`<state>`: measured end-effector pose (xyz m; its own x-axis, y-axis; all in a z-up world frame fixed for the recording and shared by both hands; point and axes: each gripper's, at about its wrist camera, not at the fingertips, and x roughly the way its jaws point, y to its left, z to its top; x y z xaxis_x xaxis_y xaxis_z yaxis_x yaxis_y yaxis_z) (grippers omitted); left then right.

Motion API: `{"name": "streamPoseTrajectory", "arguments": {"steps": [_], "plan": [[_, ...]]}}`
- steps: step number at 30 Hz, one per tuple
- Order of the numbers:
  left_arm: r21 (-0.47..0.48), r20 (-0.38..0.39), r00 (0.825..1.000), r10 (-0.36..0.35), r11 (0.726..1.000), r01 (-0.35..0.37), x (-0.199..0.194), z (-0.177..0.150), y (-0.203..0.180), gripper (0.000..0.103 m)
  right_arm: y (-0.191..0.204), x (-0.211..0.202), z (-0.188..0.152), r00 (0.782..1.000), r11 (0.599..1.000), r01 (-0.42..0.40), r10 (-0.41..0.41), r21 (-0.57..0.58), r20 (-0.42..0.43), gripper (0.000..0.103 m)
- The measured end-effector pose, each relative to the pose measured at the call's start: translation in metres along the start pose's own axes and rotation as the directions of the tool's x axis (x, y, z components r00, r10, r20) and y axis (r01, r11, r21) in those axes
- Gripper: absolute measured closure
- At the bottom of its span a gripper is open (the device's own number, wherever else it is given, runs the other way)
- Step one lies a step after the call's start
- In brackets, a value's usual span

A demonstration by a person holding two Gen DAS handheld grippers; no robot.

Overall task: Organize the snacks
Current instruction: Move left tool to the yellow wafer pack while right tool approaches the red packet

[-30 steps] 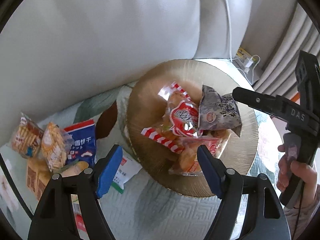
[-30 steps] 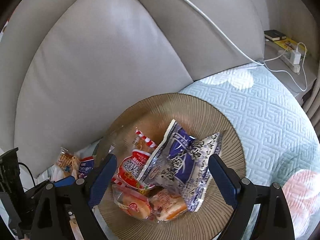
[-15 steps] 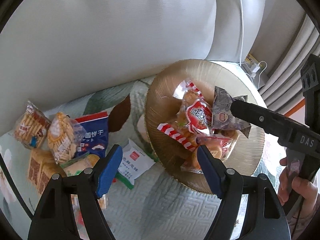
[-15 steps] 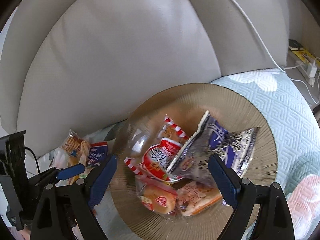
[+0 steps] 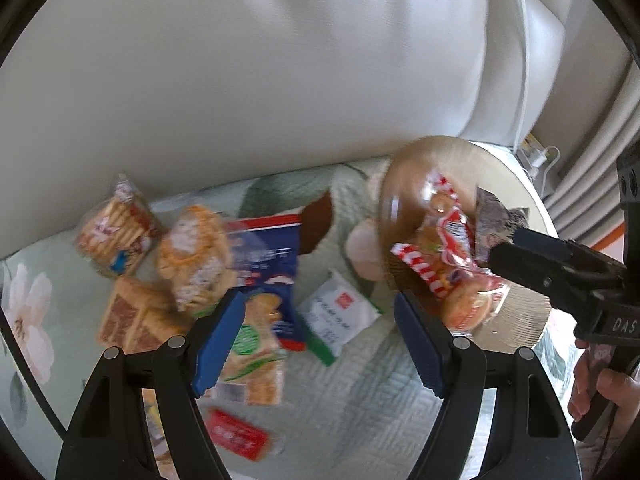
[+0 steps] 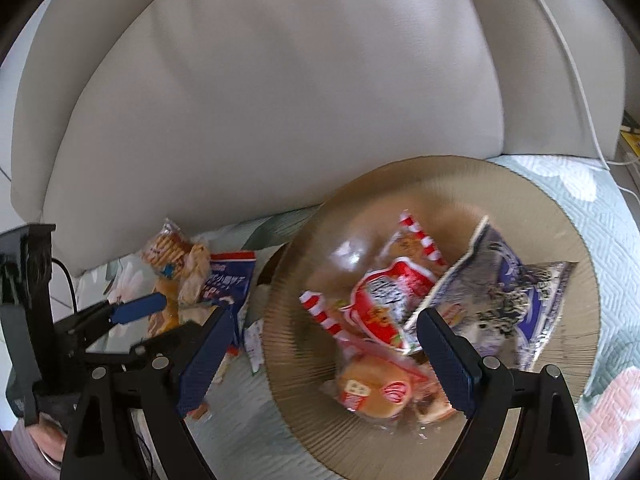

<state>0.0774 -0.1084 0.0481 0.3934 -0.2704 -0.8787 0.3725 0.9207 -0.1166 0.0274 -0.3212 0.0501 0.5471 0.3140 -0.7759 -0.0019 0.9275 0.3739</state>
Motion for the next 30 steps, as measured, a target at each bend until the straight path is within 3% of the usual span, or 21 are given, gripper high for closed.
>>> {"name": "streamPoseTrajectory", "arguments": {"steps": [8, 13, 15, 18, 23, 26, 30], "plan": [[-0.016, 0.006, 0.995, 0.097, 0.995, -0.097, -0.021, -0.015, 0.057, 0.027, 0.029, 0.005, 0.003, 1.000, 0.997, -0.007, 0.005, -0.081, -0.024, 0.012], [-0.075, 0.011, 0.989, 0.149, 0.986, -0.148, -0.037, -0.028, 0.099, 0.027, 0.044, -0.005, 0.013, 1.000, 0.992, 0.005, -0.004, -0.127, 0.012, 0.012], [-0.106, 0.008, 0.985, 0.170, 0.980, -0.168, -0.040, -0.036, 0.114, 0.027, 0.052, -0.010, 0.023, 0.999, 0.991, -0.026, 0.030, -0.128, 0.027, 0.012], [-0.161, -0.007, 0.982, 0.188, 0.969, -0.187, -0.045, -0.058, 0.140, 0.027, 0.077, -0.025, 0.040, 0.998, 0.975, 0.008, 0.006, -0.221, 0.062, 0.025], [-0.239, -0.045, 0.981, 0.187, 0.952, -0.193, -0.039, -0.096, 0.169, 0.027, 0.128, -0.059, 0.071, 0.995, 0.935, -0.019, 0.051, -0.354, 0.083, 0.025], [-0.249, -0.066, 0.983, 0.170, 0.951, -0.181, -0.030, -0.114, 0.173, 0.027, 0.157, -0.053, 0.071, 0.999, 0.897, -0.021, 0.040, -0.442, 0.033, 0.024], [-0.239, -0.090, 0.983, 0.161, 0.954, -0.179, -0.020, -0.128, 0.175, 0.027, 0.182, 0.004, 0.031, 0.987, 0.871, -0.134, 0.074, -0.473, -0.144, 0.024]]}}
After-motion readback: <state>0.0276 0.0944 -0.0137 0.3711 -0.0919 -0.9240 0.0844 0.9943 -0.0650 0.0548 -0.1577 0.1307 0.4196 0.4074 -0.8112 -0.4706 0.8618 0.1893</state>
